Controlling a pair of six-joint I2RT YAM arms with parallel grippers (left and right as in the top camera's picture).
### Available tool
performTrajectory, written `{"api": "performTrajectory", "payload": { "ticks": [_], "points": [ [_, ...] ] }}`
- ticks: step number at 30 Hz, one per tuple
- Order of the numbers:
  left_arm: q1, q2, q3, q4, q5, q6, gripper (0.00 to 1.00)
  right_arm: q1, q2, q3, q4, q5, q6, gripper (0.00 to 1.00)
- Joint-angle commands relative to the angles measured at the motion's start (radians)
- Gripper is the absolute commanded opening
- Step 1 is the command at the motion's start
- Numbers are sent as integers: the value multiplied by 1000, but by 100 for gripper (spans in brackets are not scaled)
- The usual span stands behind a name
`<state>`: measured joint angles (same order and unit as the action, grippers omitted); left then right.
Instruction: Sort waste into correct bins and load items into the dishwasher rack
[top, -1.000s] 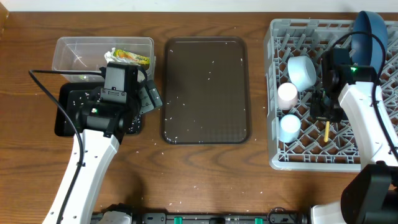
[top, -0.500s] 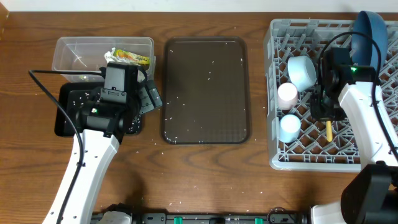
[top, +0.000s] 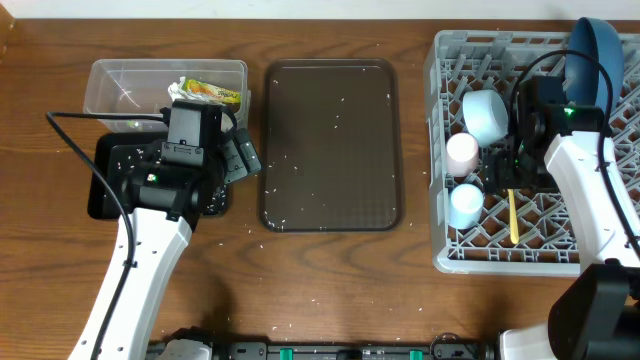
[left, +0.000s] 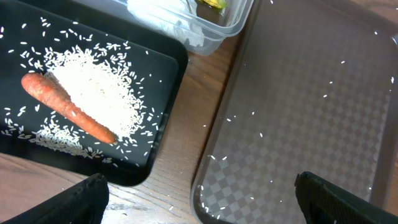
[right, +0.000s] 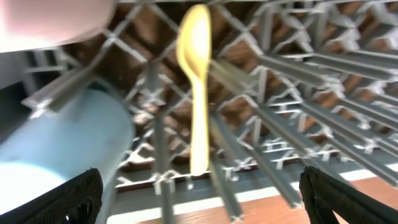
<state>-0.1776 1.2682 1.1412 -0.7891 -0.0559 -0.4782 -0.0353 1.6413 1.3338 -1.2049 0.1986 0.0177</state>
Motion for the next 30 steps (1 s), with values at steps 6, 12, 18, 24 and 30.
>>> {"api": "performTrajectory", "payload": {
  "ticks": [6, 12, 18, 24, 30],
  "points": [
    [4, 4, 8, -3, -8, -6, 98, 19, -185, 261, -121, -223, 14, 99],
    [4, 4, 8, -3, -9, -6, 98, 19, -356, 314, -136, -272, 33, 99],
    [4, 4, 8, -3, -9, -6, 98, 19, -499, 314, -172, -190, 19, 99],
    [4, 4, 8, -3, -9, -6, 98, 1, -623, 313, -167, -101, 55, 99],
    [4, 4, 8, -3, -9, -6, 98, -8, -729, 205, 17, -99, -62, 99]
  ]
}}
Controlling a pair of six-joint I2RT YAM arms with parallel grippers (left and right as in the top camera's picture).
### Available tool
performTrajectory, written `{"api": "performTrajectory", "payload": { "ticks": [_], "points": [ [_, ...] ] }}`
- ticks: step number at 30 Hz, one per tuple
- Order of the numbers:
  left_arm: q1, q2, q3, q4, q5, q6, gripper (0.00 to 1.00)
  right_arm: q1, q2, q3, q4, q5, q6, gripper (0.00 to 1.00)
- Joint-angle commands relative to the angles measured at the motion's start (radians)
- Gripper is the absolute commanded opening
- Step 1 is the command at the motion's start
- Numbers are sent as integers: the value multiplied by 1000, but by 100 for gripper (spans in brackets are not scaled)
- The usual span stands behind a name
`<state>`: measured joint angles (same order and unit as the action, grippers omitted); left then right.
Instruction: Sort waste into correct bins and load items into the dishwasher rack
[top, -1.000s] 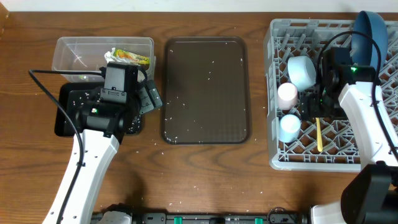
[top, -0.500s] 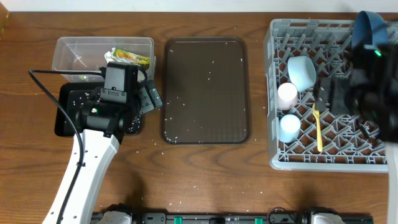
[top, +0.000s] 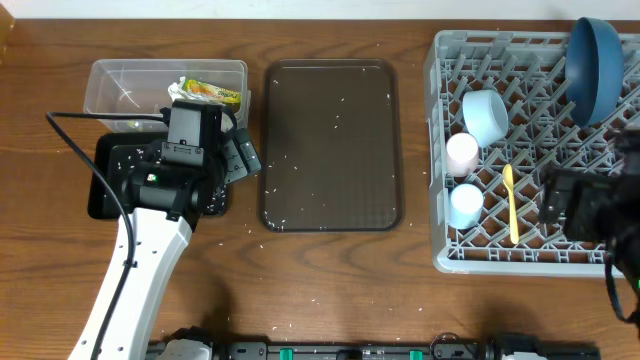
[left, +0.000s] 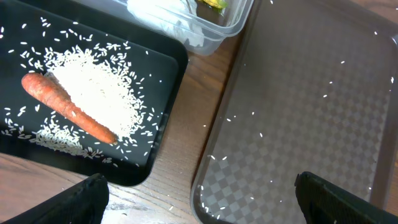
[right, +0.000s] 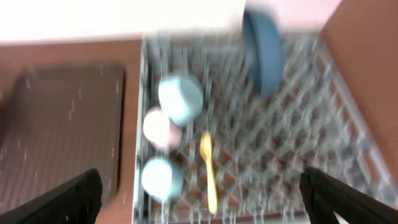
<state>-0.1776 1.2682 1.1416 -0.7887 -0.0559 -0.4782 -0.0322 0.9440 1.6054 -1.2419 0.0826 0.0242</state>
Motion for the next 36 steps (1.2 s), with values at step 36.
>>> {"api": "performTrajectory", "payload": {
  "ticks": [36],
  "points": [
    [4, 4, 8, -4, -8, -6, 98, -33, -939, -1600, 1175, -136, 76, 99]
  ]
}}
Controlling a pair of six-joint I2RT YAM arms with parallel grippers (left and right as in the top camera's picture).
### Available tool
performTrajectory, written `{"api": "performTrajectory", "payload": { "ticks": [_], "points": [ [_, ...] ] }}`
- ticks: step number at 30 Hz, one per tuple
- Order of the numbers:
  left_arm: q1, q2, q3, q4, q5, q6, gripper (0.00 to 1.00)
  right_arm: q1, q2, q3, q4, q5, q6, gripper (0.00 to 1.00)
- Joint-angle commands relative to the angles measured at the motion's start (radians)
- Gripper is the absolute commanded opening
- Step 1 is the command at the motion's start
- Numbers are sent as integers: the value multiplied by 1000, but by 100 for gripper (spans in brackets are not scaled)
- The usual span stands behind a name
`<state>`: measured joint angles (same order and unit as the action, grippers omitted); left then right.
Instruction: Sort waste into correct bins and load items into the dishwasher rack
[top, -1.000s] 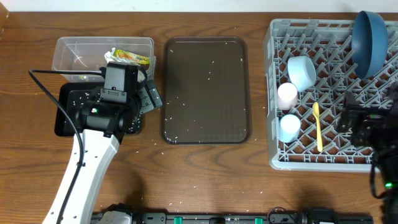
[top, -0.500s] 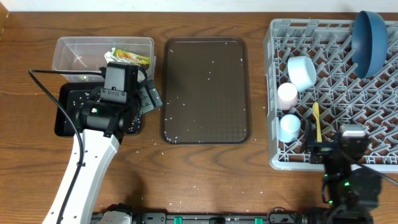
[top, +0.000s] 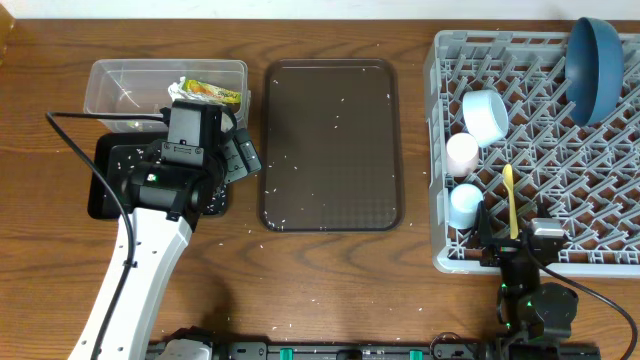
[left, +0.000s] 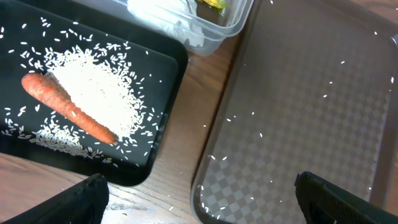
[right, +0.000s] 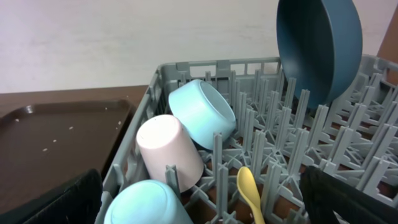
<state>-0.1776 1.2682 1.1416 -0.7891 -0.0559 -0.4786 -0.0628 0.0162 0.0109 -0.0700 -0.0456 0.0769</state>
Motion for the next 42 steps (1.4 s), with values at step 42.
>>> {"api": "performTrajectory", "payload": {
  "ticks": [42],
  "points": [
    [5, -280, -194, 277, -5, 241, 98, -2, -11, -5, 2, -8, 23, 99]
  ]
}}
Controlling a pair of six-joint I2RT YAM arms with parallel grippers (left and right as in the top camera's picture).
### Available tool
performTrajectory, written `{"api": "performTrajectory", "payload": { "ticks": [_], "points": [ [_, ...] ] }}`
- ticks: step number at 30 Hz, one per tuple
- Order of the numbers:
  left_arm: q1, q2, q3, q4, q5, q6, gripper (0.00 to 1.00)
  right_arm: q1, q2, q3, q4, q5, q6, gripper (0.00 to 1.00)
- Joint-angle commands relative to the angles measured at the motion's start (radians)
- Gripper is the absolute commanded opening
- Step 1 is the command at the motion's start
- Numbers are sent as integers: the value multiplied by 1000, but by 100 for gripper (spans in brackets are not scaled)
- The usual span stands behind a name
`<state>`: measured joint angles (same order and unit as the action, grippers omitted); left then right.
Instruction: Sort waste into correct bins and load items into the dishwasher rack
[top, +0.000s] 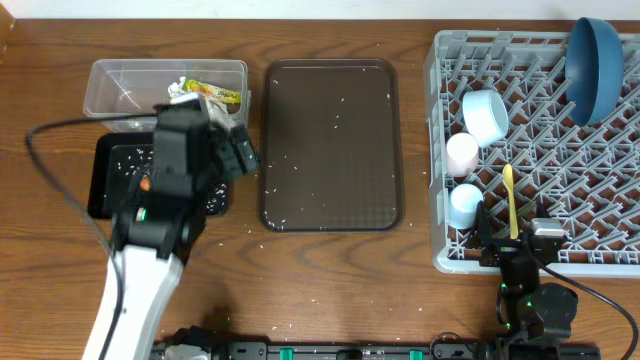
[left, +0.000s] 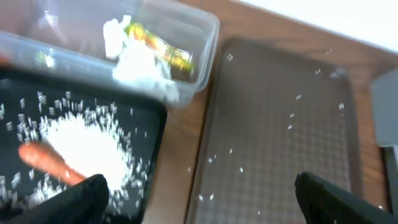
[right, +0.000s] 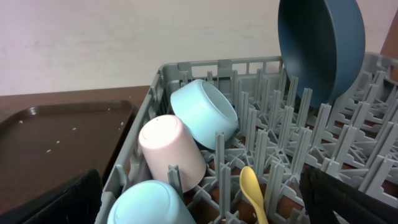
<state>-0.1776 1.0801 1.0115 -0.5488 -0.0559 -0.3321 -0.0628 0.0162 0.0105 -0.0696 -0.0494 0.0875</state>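
The grey dishwasher rack (top: 600, 262) holds a dark blue bowl (top: 590, 55), two light blue cups (top: 485, 115), a pink cup (top: 461, 152) and a yellow spoon (top: 511, 205). My right gripper (top: 515, 245) sits low at the rack's front edge, open and empty, looking in at the pink cup (right: 171, 152) and spoon (right: 252, 186). My left gripper (top: 235, 155) hangs open and empty between the black tray (top: 105, 185) and the brown tray (top: 330, 145). A carrot (left: 46, 160) lies in rice on the black tray. The clear bin (left: 208, 37) holds wrappers (left: 158, 50).
Rice grains are scattered over the brown tray (left: 280, 124) and the wooden table (top: 330, 290). The left arm's cable (top: 60, 150) loops out to the left. A pale wall stands behind the rack in the right wrist view.
My left arm has lifted and drawn back: its wrist view now takes in the whole clear bin and more of the brown tray. It is still open. The right arm has not moved.
My right gripper was open low over the yellow spoon lying in the rack. Then it was clear of the rack at the front right, and afterwards it rested at the rack's front edge. The left gripper stayed open beside the black tray until its rise now.
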Motion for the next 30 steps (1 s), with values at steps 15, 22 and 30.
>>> {"api": "performTrajectory", "payload": {
  "ticks": [15, 22, 30],
  "points": [
    [81, -658, -574, 362, -5, 130, 98, -2, -11, -5, 1, -4, 13, 99],
    [83, -850, -809, 581, 113, 392, 98, -2, -11, -5, 1, -4, 13, 99],
    [138, -1008, -932, 584, 146, 425, 98, -2, -11, -5, 1, -4, 13, 99]
  ]
}}
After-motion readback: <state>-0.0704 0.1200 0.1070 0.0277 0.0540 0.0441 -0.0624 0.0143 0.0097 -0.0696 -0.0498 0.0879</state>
